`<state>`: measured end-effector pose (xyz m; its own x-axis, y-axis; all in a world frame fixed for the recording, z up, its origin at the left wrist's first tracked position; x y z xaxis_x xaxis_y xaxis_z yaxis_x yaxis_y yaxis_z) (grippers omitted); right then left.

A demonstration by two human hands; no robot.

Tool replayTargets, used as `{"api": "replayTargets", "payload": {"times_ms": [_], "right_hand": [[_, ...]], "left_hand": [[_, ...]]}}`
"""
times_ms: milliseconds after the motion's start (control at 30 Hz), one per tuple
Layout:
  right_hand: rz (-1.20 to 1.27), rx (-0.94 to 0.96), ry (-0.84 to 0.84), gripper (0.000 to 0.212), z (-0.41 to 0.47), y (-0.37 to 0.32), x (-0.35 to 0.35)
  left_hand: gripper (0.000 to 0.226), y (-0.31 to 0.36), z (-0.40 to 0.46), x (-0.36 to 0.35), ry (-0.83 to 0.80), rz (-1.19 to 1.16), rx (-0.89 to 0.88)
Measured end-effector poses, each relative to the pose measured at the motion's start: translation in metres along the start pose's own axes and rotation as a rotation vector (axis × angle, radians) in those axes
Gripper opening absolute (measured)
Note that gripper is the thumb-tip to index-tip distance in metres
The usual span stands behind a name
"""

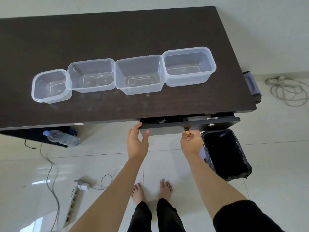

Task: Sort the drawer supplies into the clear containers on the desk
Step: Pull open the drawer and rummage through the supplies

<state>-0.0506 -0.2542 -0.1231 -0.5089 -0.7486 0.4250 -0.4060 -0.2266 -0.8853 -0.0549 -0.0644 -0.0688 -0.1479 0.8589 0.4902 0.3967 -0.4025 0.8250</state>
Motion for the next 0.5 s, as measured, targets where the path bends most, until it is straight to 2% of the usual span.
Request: {"api": "replayTargets", "payload": {"times_ms": [200, 500], "right_hand": [[-0.054, -0.021, -0.001, 0.009, -0.027, 0.010, 0.020], [-0.091, -0.022, 0.005, 0.008, -0.070, 0.045, 0.053]], "left_hand": [[0.017, -0.007, -0.013, 0.001, 0.041, -0.040, 0.058], [0.014, -0.031, -0.075, 0.007, 0.055, -0.072, 0.061]]}}
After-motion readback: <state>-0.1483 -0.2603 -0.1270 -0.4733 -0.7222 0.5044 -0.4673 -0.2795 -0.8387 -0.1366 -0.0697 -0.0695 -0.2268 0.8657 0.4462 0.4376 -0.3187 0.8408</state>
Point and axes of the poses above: each hand's wrist, its own z-axis towards the middle knuckle, its own x-axis out of the back of the hand, y = z × x, the point moved 1 cm from there along z, towards the middle knuckle
